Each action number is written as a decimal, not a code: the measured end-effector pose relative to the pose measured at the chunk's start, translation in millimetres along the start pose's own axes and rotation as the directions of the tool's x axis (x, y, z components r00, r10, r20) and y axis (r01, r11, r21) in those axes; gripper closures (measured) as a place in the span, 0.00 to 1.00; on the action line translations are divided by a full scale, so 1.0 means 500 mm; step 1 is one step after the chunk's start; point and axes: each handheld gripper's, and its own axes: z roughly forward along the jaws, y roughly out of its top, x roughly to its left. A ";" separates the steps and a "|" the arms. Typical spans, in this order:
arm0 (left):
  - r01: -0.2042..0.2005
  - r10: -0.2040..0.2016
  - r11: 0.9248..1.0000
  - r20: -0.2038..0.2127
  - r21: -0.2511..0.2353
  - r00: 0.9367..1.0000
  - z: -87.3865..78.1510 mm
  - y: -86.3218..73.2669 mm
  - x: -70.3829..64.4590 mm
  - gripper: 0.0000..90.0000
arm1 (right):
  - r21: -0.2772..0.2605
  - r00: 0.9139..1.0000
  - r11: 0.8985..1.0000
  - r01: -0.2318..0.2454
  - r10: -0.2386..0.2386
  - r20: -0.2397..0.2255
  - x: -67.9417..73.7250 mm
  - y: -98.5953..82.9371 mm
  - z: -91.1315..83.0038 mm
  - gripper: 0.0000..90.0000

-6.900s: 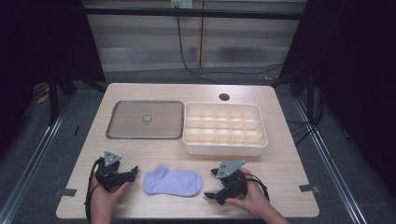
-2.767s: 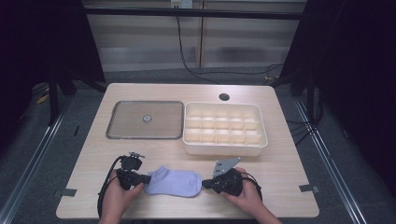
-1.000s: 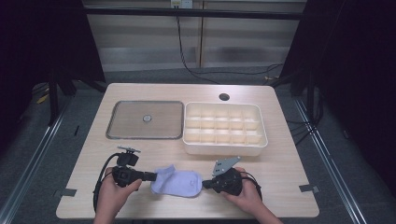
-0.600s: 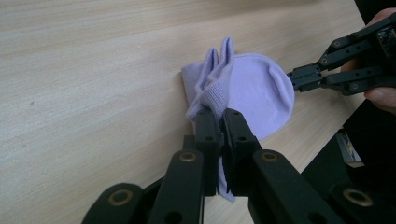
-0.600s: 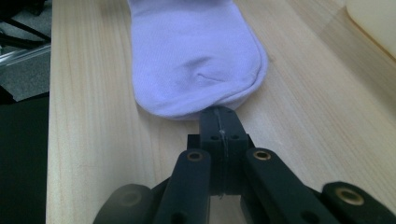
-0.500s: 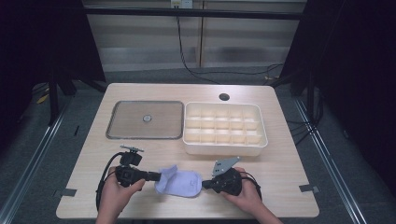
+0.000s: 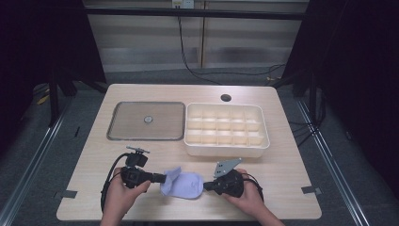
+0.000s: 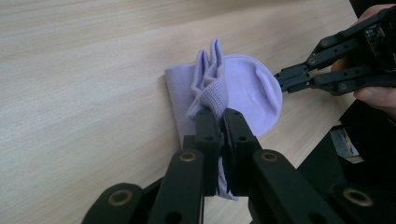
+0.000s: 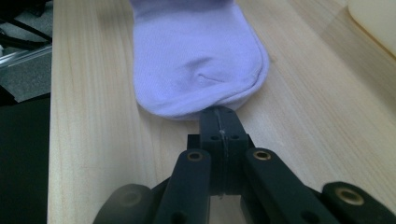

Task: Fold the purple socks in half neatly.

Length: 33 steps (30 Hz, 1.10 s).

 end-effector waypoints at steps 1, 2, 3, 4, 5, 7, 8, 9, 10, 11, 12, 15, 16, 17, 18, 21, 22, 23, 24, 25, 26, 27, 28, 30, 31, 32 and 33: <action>-0.008 0.008 1.000 0.003 0.007 1.000 0.000 0.001 0.000 0.95 | 0.000 1.000 1.000 0.000 0.000 0.000 0.000 0.000 0.000 1.00; -0.004 0.004 1.000 0.000 0.005 1.000 0.002 0.001 -0.003 0.95 | 0.000 1.000 1.000 0.000 0.000 0.000 0.000 0.000 0.000 1.00; 0.000 0.000 1.000 0.001 0.005 1.000 0.003 0.001 -0.005 0.95 | 0.000 1.000 1.000 -0.002 0.002 0.001 0.000 0.000 0.000 1.00; -0.014 0.014 1.000 0.001 0.012 1.000 0.003 0.002 -0.004 0.95 | 0.000 1.000 1.000 -0.002 0.002 0.000 0.000 0.000 0.000 1.00; -0.015 0.015 1.000 -0.002 0.014 1.000 0.004 0.003 -0.005 0.95 | 0.000 1.000 1.000 -0.002 0.002 0.000 0.000 0.000 0.000 1.00; -0.003 0.003 1.000 -0.012 0.009 1.000 0.008 0.004 -0.009 0.95 | 0.000 1.000 1.000 -0.003 0.003 -0.001 0.001 0.000 0.000 1.00; -0.005 0.005 1.000 -0.007 0.020 1.000 0.008 0.004 -0.009 0.95 | 0.002 1.000 1.000 -0.005 0.005 -0.001 0.001 0.000 0.000 1.00; -0.002 0.003 1.000 -0.010 0.018 1.000 0.009 0.005 -0.011 0.96 | 0.003 1.000 1.000 -0.006 0.006 -0.002 0.002 0.000 0.000 1.00; -0.009 0.009 1.000 -0.012 0.019 1.000 0.010 0.006 -0.010 0.96 | 0.003 1.000 1.000 -0.006 0.006 -0.002 0.002 0.000 0.000 1.00; -0.012 0.012 1.000 -0.013 0.021 1.000 0.010 0.006 -0.011 0.95 | 0.004 1.000 1.000 -0.004 0.004 0.000 0.001 0.000 0.000 1.00; -0.008 0.008 1.000 -0.014 0.021 1.000 0.010 0.007 -0.011 0.95 | 0.004 1.000 1.000 -0.004 0.004 0.000 0.001 0.000 0.000 1.00; -0.005 0.006 1.000 -0.015 0.019 1.000 0.009 0.008 -0.013 0.95 | 0.005 1.000 1.000 -0.003 0.003 -0.001 0.002 0.000 0.000 1.00; -0.009 0.010 1.000 -0.017 0.022 1.000 0.009 0.009 -0.013 0.95 | 0.005 1.000 1.000 -0.003 0.003 -0.001 0.002 0.000 0.000 1.00; -0.005 0.006 1.000 -0.015 0.023 1.000 0.009 0.010 -0.015 0.96 | 0.004 1.000 1.000 -0.003 0.003 -0.001 0.002 0.000 0.000 1.00; -0.006 0.007 1.000 -0.009 0.023 1.000 0.011 0.012 -0.015 0.95 | 0.003 1.000 1.000 -0.002 0.002 -0.003 0.002 0.000 0.000 1.00; -0.003 0.003 1.000 -0.004 0.020 1.000 0.017 0.017 -0.022 0.96 | -0.005 1.000 1.000 -0.006 0.006 -0.011 0.000 0.000 0.002 1.00; -0.001 0.001 1.000 -0.005 0.024 1.000 0.019 0.018 -0.025 0.96 | -0.005 1.000 1.000 -0.006 0.006 -0.011 0.000 0.000 0.002 1.00; 0.006 -0.006 1.000 -0.004 0.021 1.000 0.020 0.019 -0.026 0.96 | -0.003 1.000 1.000 -0.004 0.004 -0.006 0.001 0.000 0.002 1.00; -0.002 0.002 1.000 -0.009 0.023 1.000 0.019 0.020 -0.025 0.96 | -0.002 1.000 1.000 -0.003 0.003 -0.005 0.002 0.001 0.002 1.00; -0.007 0.007 1.000 -0.013 0.026 1.000 0.018 0.020 -0.024 0.95 | -0.002 1.000 1.000 -0.003 0.003 -0.005 0.002 0.001 0.002 1.00; -0.007 0.007 1.000 -0.016 0.025 1.000 0.018 0.020 -0.025 0.95 | -0.002 1.000 1.000 -0.003 0.003 -0.005 0.002 0.001 0.002 1.00; -0.008 0.008 1.000 -0.015 0.026 1.000 0.018 0.020 -0.025 0.96 | -0.003 1.000 1.000 -0.003 0.003 -0.004 0.002 0.000 0.002 1.00; -0.010 0.010 1.000 -0.012 0.028 1.000 0.018 0.021 -0.025 0.95 | -0.004 1.000 1.000 -0.004 0.003 -0.005 0.001 0.000 0.002 1.00; -0.008 0.008 1.000 -0.016 0.024 1.000 0.019 0.021 -0.029 0.96 | -0.004 1.000 1.000 -0.005 0.005 -0.006 0.001 0.000 0.002 1.00; -0.005 0.005 1.000 -0.013 0.026 1.000 0.019 0.022 -0.031 0.96 | -0.004 1.000 1.000 -0.005 0.005 -0.006 0.001 0.000 0.002 1.00; -0.007 0.008 1.000 -0.012 0.027 1.000 0.019 0.022 -0.032 0.96 | -0.006 1.000 1.000 -0.007 0.007 -0.009 0.002 0.001 0.003 1.00; -0.012 0.012 0.999 -0.011 0.030 1.000 0.020 0.023 -0.033 0.96 | -0.006 1.000 1.000 -0.007 0.007 -0.009 0.002 0.001 0.003 1.00</action>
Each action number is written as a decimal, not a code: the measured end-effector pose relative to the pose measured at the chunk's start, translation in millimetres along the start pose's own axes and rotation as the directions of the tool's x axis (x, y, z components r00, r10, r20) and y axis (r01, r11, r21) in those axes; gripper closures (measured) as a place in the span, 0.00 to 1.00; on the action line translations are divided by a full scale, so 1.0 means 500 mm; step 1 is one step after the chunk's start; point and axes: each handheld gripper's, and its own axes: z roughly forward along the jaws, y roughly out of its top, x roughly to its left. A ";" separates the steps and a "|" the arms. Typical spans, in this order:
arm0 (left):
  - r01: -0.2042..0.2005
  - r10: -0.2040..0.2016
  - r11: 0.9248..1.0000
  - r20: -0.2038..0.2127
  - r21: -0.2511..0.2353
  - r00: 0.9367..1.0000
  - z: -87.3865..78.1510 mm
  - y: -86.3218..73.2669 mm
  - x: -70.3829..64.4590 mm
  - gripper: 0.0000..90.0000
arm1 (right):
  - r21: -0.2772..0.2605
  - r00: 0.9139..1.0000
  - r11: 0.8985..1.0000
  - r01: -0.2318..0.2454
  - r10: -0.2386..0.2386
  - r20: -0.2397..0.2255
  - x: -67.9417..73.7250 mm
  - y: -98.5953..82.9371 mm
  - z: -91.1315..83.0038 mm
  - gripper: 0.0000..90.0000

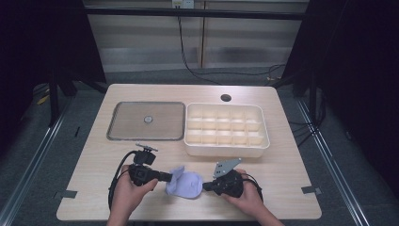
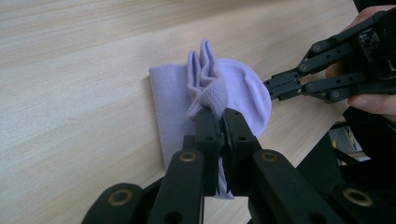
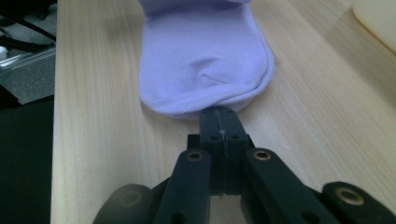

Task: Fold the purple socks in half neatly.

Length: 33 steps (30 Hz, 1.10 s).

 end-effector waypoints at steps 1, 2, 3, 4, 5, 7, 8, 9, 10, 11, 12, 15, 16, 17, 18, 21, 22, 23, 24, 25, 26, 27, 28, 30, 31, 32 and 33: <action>-0.001 0.001 1.000 0.002 0.004 1.000 0.001 0.001 -0.002 0.96 | 0.000 1.000 1.000 0.002 -0.002 0.001 0.000 0.000 0.001 1.00; -0.019 0.019 1.000 -0.003 0.016 1.000 0.000 0.002 -0.001 0.96 | 0.001 1.000 1.000 -0.001 0.001 0.001 0.001 0.001 0.001 1.00; -0.007 0.007 1.000 0.000 0.007 1.000 0.001 0.003 -0.004 0.96 | -0.001 1.000 1.000 -0.002 0.002 -0.002 0.001 0.001 0.002 1.00; -0.005 0.005 1.000 -0.002 0.003 1.000 0.001 0.004 -0.005 0.96 | -0.001 1.000 1.000 -0.002 0.002 -0.002 0.001 0.001 0.002 1.00; -0.001 0.001 1.000 -0.007 -0.005 1.000 0.002 0.004 -0.007 0.96 | -0.003 1.000 1.000 -0.005 0.005 -0.008 0.001 0.001 0.003 1.00; -0.013 0.013 1.000 -0.006 0.005 1.000 0.000 0.006 -0.008 0.96 | 0.000 1.000 1.000 -0.006 0.006 -0.009 0.002 0.002 0.003 1.00; -0.024 0.024 1.000 -0.006 0.011 1.000 0.000 0.007 -0.008 0.96 | -0.001 1.000 1.000 -0.004 0.004 -0.009 0.002 0.002 0.003 1.00; -0.003 0.003 1.000 -0.009 -0.006 1.000 0.002 0.007 -0.013 0.96 | -0.001 1.000 1.000 -0.004 0.004 -0.008 0.003 0.002 0.004 1.00; -0.006 0.006 1.000 -0.002 -0.002 1.000 0.002 0.008 -0.014 0.96 | -0.001 1.000 1.000 -0.004 0.004 -0.008 0.003 0.002 0.004 1.00; 0.002 -0.002 1.000 -0.001 -0.007 1.000 0.003 0.009 -0.017 0.96 | -0.001 1.000 1.000 -0.005 0.005 -0.009 0.003 0.002 0.004 1.00; -0.012 0.012 1.000 -0.003 0.002 1.000 0.003 0.010 -0.017 0.96 | -0.002 1.000 1.000 -0.002 0.002 -0.007 0.003 0.002 0.004 1.00; -0.035 0.035 0.999 -0.006 0.021 0.999 0.004 0.012 -0.018 0.96 | -0.001 1.000 1.000 0.002 -0.002 -0.006 0.002 0.003 0.005 1.00; -0.028 0.028 0.999 -0.003 0.016 1.000 0.007 0.013 -0.021 0.96 | -0.002 1.000 1.000 0.001 -0.001 -0.006 0.003 0.003 0.005 1.00; -0.030 0.030 0.999 -0.002 0.018 1.000 0.008 0.013 -0.022 0.96 | -0.001 1.000 1.000 0.002 -0.002 -0.006 0.003 0.003 0.005 1.00; -0.033 0.033 0.999 -0.002 0.022 0.999 0.009 0.014 -0.023 0.96 | -0.001 1.000 1.000 0.002 -0.002 -0.006 0.003 0.003 0.005 1.00; -0.037 0.037 0.999 -0.003 0.026 0.999 0.012 0.016 -0.028 0.96 | -0.002 1.000 1.000 -0.002 0.002 -0.007 0.003 0.003 0.005 1.00; -0.027 0.027 0.999 0.000 0.019 1.000 0.014 0.016 -0.031 0.96 | -0.002 1.000 1.000 -0.001 0.001 -0.007 0.003 0.003 0.006 1.00; -0.032 0.032 0.999 -0.002 0.021 1.000 0.014 0.017 -0.031 0.96 | -0.003 1.000 1.000 0.002 -0.002 -0.007 0.003 0.004 0.006 1.00; -0.033 0.033 0.999 0.002 0.028 0.999 0.014 0.018 -0.032 0.96 | -0.002 1.000 1.000 -0.002 0.002 -0.007 0.003 0.004 0.006 1.00; -0.027 0.027 0.999 0.003 0.023 1.000 0.015 0.018 -0.033 0.96 | -0.003 1.000 1.000 0.001 -0.001 -0.007 0.003 0.004 0.007 1.00; -0.039 0.039 0.999 0.002 0.030 0.999 0.015 0.019 -0.033 0.96 | -0.001 1.000 1.000 0.000 0.000 -0.009 0.004 0.005 0.007 1.00; -0.056 0.056 0.997 0.001 0.044 0.998 0.013 0.021 -0.032 0.96 | 0.001 1.000 1.000 -0.001 0.001 -0.008 0.004 0.005 0.007 1.00; -0.059 0.059 0.997 -0.003 0.042 0.998 0.014 0.021 -0.033 0.96 | 0.001 1.000 1.000 0.000 0.000 -0.010 0.004 0.005 0.007 1.00; -0.055 0.055 0.998 0.000 0.040 0.998 0.017 0.022 -0.037 0.96 | -0.001 1.000 1.000 -0.001 0.001 -0.008 0.005 0.005 0.008 1.00; -0.047 0.047 0.998 0.000 0.030 0.999 0.020 0.022 -0.040 0.96 | -0.002 1.000 1.000 0.000 0.000 -0.008 0.005 0.006 0.008 1.00; -0.042 0.042 0.999 -0.001 0.027 0.999 0.023 0.022 -0.041 0.96 | -0.002 1.000 1.000 0.002 -0.002 -0.007 0.006 0.006 0.008 1.00; -0.056 0.057 0.998 -0.006 0.037 0.998 0.023 0.023 -0.040 0.96 | -0.001 1.000 1.000 0.000 0.000 -0.007 0.006 0.006 0.008 1.00</action>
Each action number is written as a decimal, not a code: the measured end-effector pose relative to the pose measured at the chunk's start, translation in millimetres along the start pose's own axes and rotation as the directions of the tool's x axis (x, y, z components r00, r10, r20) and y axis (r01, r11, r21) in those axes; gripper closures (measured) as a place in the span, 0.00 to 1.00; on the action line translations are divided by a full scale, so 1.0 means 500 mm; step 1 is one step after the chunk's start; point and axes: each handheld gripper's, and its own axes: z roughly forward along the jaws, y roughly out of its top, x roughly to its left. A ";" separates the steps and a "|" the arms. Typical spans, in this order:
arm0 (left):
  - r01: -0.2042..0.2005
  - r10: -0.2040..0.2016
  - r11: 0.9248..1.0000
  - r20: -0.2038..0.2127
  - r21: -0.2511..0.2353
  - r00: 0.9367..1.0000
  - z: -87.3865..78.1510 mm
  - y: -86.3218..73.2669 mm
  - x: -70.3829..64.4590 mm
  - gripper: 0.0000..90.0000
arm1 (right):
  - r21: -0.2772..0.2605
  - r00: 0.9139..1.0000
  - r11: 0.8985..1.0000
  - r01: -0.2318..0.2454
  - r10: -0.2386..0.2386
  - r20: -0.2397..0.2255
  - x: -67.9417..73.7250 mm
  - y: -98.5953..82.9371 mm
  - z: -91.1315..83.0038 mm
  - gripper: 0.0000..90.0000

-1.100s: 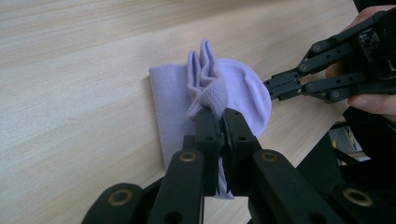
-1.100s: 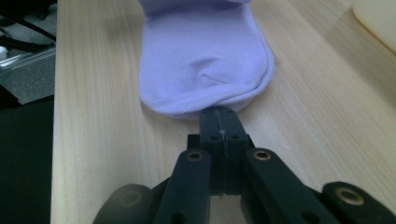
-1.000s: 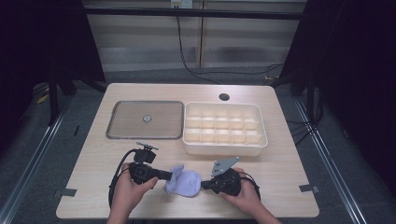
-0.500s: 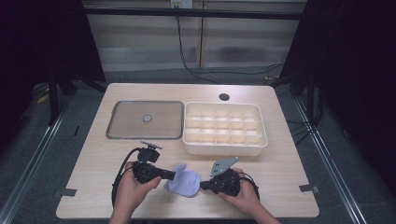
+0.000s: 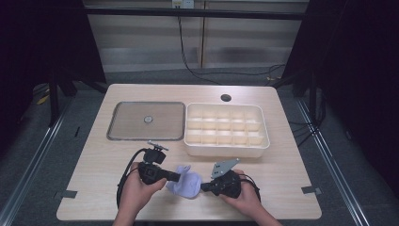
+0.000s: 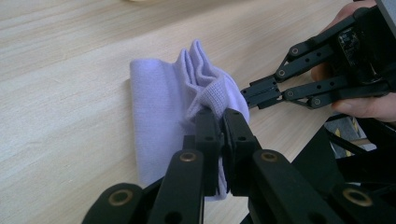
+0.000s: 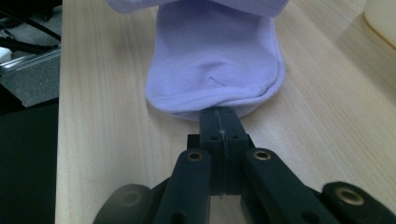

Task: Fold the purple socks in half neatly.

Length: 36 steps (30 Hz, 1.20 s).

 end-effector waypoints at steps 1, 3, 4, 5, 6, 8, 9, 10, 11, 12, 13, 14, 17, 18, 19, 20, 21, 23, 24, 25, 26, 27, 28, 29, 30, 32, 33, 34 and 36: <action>0.004 -0.004 1.000 0.005 0.000 1.000 0.002 0.000 -0.001 0.96 | 0.000 1.000 1.000 0.001 -0.001 0.000 0.000 0.000 0.000 1.00; 0.000 0.000 1.000 0.007 0.007 1.000 0.004 0.001 -0.002 0.96 | -0.001 1.000 1.000 0.002 -0.002 0.001 0.000 0.000 0.000 1.00; -0.002 0.002 1.000 0.005 0.006 1.000 0.005 0.002 -0.002 0.96 | 0.001 1.000 1.000 -0.003 0.003 0.001 0.001 0.000 0.000 1.00; -0.009 0.009 1.000 0.005 0.012 1.000 0.005 0.002 -0.002 0.96 | 0.002 1.000 1.000 0.001 -0.001 0.001 0.000 0.000 0.000 1.00; 0.003 -0.003 1.000 0.005 0.001 1.000 0.008 0.002 -0.004 0.96 | 0.002 1.000 1.000 0.001 -0.001 0.001 0.001 0.000 0.000 1.00; -0.004 0.004 1.000 0.005 0.005 1.000 0.009 0.002 -0.004 0.96 | 0.002 1.000 1.000 0.000 0.000 0.001 0.001 0.000 0.000 1.00; -0.009 0.009 1.000 0.000 0.006 1.000 0.010 0.003 -0.004 0.96 | 0.002 1.000 1.000 0.000 0.000 0.001 0.001 0.000 0.000 1.00; -0.007 0.007 1.000 -0.004 0.002 1.000 0.012 0.003 -0.004 0.96 | 0.003 1.000 1.000 0.001 -0.001 0.002 0.001 0.000 0.000 1.00; 0.006 -0.006 1.000 -0.001 -0.005 1.000 0.014 0.003 -0.006 0.96 | 0.003 1.000 1.000 0.000 0.000 0.002 0.001 0.000 0.000 1.00; -0.018 0.018 1.000 0.001 0.012 1.000 0.013 0.003 -0.004 0.96 | 0.004 1.000 1.000 0.002 -0.002 0.003 0.001 0.000 0.000 1.00; -0.006 0.006 1.000 0.000 0.002 1.000 0.016 0.003 -0.006 0.96 | 0.004 1.000 1.000 0.001 -0.001 0.003 0.001 0.000 0.000 1.00; -0.015 0.015 1.000 -0.002 0.009 1.000 0.017 0.003 -0.006 0.96 | 0.003 1.000 1.000 0.001 -0.001 0.003 0.001 0.000 0.000 1.00; 0.002 -0.002 1.000 -0.002 -0.003 1.000 0.024 0.003 -0.010 0.96 | 0.002 1.000 1.000 0.003 -0.003 0.004 0.001 0.000 0.000 1.00; -0.016 0.016 1.000 -0.004 0.013 1.000 0.023 0.003 -0.007 0.96 | 0.004 1.000 1.000 0.001 -0.001 0.004 0.001 0.000 0.000 1.00; -0.021 0.021 1.000 -0.007 0.014 1.000 0.025 0.003 -0.007 0.96 | 0.004 1.000 1.000 0.002 -0.002 0.004 0.001 0.001 0.000 1.00; -0.014 0.014 1.000 -0.006 0.011 1.000 0.027 0.003 -0.009 0.96 | 0.004 1.000 1.000 0.001 -0.001 0.004 0.001 0.001 0.000 1.00; -0.013 0.013 1.000 -0.006 0.012 1.000 0.028 0.003 -0.009 0.96 | 0.004 1.000 1.000 0.001 -0.001 0.004 0.001 0.001 0.000 1.00; -0.011 0.011 1.000 -0.009 0.011 1.000 0.031 0.002 -0.009 0.95 | 0.005 1.000 1.000 0.001 -0.001 0.004 0.001 0.001 0.000 1.00; -0.016 0.016 1.000 -0.009 0.013 1.000 0.031 0.003 -0.009 0.96 | 0.003 1.000 1.000 0.000 0.000 0.000 0.001 0.001 0.000 1.00; -0.015 0.016 1.000 -0.012 0.013 1.000 0.032 0.003 -0.009 0.96 | 0.003 1.000 1.000 0.001 -0.001 -0.001 0.001 0.001 0.000 1.00; -0.016 0.016 1.000 -0.010 0.014 1.000 0.033 0.003 -0.009 0.96 | 0.003 1.000 1.000 0.001 -0.001 -0.001 0.001 0.001 0.000 1.00; -0.020 0.020 1.000 -0.012 0.017 1.000 0.034 0.003 -0.009 0.96 | 0.003 1.000 1.000 0.004 -0.004 -0.001 0.001 0.001 0.000 1.00; -0.017 0.018 1.000 -0.012 0.017 1.000 0.034 0.004 -0.010 0.95 | 0.005 1.000 1.000 0.008 -0.008 0.003 0.001 0.001 0.000 1.00; -0.021 0.021 1.000 -0.016 0.017 1.000 0.036 0.004 -0.010 0.96 | 0.005 1.000 1.000 0.008 -0.008 0.003 0.002 0.001 0.000 1.00; -0.020 0.021 1.000 -0.015 0.018 1.000 0.037 0.004 -0.010 0.96 | 0.006 1.000 1.000 0.007 -0.007 0.002 0.002 0.001 0.000 1.00; -0.017 0.018 1.000 -0.012 0.021 1.000 0.039 0.003 -0.009 0.96 | 0.006 1.000 1.000 0.006 -0.006 0.003 0.002 0.001 0.000 1.00; -0.025 0.026 0.999 -0.013 0.029 1.000 0.039 0.004 -0.008 0.95 | 0.005 1.000 1.000 0.007 -0.007 0.003 0.002 0.001 0.000 1.00; -0.016 0.016 1.000 -0.016 0.021 1.000 0.041 0.003 -0.010 0.96 | 0.005 1.000 1.000 0.007 -0.007 0.003 0.001 0.001 0.000 1.00; -0.022 0.023 0.999 -0.018 0.026 1.000 0.041 0.003 -0.009 0.96 | 0.006 1.000 1.000 0.006 -0.006 0.002 0.002 0.001 0.000 1.00</action>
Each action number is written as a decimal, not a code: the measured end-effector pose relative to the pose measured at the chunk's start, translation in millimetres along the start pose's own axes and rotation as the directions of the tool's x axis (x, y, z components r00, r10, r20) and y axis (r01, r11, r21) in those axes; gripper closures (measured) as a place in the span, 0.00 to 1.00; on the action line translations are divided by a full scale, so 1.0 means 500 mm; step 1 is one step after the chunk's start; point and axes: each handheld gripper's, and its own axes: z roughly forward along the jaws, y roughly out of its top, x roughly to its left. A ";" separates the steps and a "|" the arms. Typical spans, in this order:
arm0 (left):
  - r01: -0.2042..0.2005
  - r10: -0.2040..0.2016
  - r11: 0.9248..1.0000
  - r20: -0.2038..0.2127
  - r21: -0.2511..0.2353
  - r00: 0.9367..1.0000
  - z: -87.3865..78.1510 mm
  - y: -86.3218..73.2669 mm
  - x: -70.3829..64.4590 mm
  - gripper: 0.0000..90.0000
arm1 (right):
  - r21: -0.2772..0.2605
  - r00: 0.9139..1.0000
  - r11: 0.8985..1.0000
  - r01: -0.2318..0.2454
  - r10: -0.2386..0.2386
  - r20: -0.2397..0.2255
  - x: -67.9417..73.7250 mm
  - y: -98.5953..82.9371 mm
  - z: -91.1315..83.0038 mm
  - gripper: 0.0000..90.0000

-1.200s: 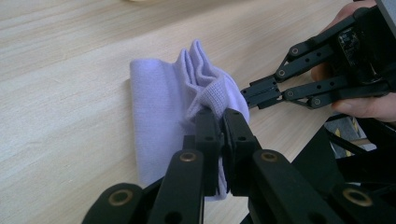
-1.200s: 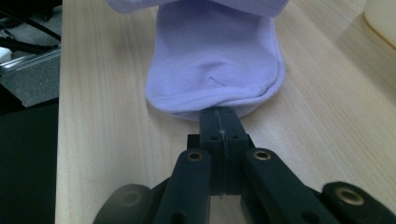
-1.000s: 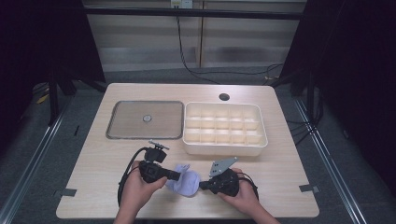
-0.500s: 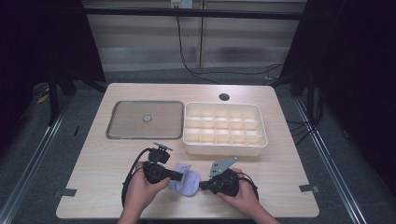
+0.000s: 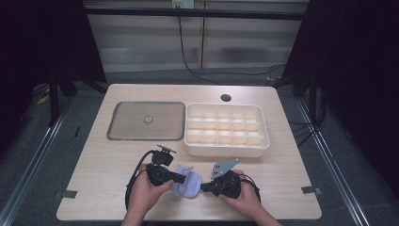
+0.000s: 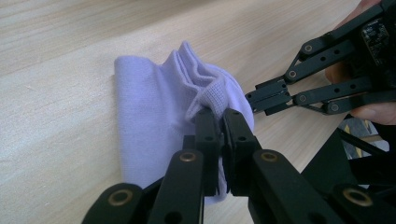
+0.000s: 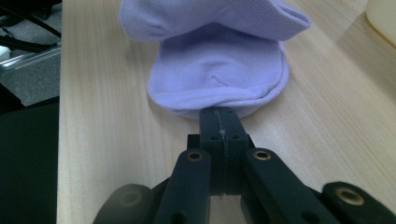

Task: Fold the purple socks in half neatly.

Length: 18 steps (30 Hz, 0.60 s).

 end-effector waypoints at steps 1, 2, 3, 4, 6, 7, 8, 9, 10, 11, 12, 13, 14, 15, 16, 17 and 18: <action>0.000 0.000 1.000 0.000 -0.001 1.000 0.001 0.000 0.000 0.95 | 0.000 1.000 1.000 0.000 0.000 0.000 0.000 0.000 0.000 1.00; 0.002 -0.002 1.000 -0.006 -0.005 1.000 0.002 0.000 -0.001 0.96 | 0.000 1.000 1.000 0.000 0.000 0.000 0.000 0.000 0.000 1.00; 0.001 -0.001 1.000 -0.008 -0.005 1.000 0.003 0.000 -0.001 0.96 | 0.000 1.000 1.000 -0.001 0.001 0.000 0.000 0.000 0.000 1.00; 0.006 -0.006 1.000 -0.006 -0.007 1.000 0.003 0.000 -0.002 0.96 | 0.000 1.000 1.000 -0.001 0.001 0.000 0.000 0.000 0.000 1.00; 0.012 -0.013 1.000 -0.006 -0.012 1.000 0.005 0.000 -0.004 0.96 | 0.000 1.000 1.000 0.001 -0.001 0.002 0.000 0.000 0.000 1.00; 0.006 -0.006 1.000 -0.003 -0.005 1.000 0.004 0.001 -0.003 0.96 | 0.001 1.000 1.000 0.002 -0.002 0.003 0.001 0.000 0.000 1.00; -0.006 0.006 1.000 -0.005 0.001 1.000 0.004 0.001 -0.002 0.96 | 0.001 1.000 1.000 0.005 -0.005 0.002 0.001 0.000 0.000 1.00; 0.004 -0.004 1.000 -0.009 -0.008 1.000 0.006 0.001 -0.003 0.96 | 0.001 1.000 1.000 0.006 -0.006 0.002 0.000 0.000 0.000 1.00; 0.003 -0.003 1.000 -0.008 -0.007 1.000 0.006 0.001 -0.003 0.96 | 0.001 1.000 1.000 0.004 -0.004 0.002 0.001 0.000 0.000 1.00; 0.003 -0.003 1.000 -0.010 -0.006 1.000 0.007 0.001 -0.003 0.96 | 0.003 1.000 1.000 0.002 -0.002 0.001 0.001 0.000 0.000 1.00; 0.003 -0.003 1.000 -0.010 -0.006 1.000 0.007 0.001 -0.004 0.96 | 0.003 1.000 1.000 0.004 -0.004 0.000 0.001 0.000 0.000 1.00; -0.008 0.008 1.000 -0.014 -0.001 1.000 0.008 0.001 -0.002 0.96 | 0.004 1.000 1.000 0.004 -0.004 0.000 0.001 0.000 0.000 1.00; -0.002 0.002 1.000 -0.008 -0.005 1.000 0.009 0.002 -0.004 0.96 | 0.004 1.000 1.000 0.004 -0.004 0.001 0.002 0.000 0.000 1.00; -0.009 0.009 1.000 -0.008 -0.001 1.000 0.010 0.002 -0.003 0.96 | 0.004 1.000 1.000 0.004 -0.004 0.001 0.002 0.001 0.000 1.00; 0.006 -0.006 1.000 -0.008 -0.010 1.000 0.012 0.001 -0.006 0.96 | 0.004 1.000 1.000 0.004 -0.004 0.001 0.002 0.001 0.000 1.00; 0.004 -0.004 1.000 -0.011 -0.011 1.000 0.014 0.001 -0.007 0.95 | 0.004 1.000 1.000 0.003 -0.003 0.001 0.002 0.000 0.000 1.00; -0.013 0.013 1.000 -0.011 0.002 1.000 0.013 0.001 -0.005 0.95 | 0.004 1.000 1.000 0.003 -0.003 0.001 0.002 0.000 0.000 1.00</action>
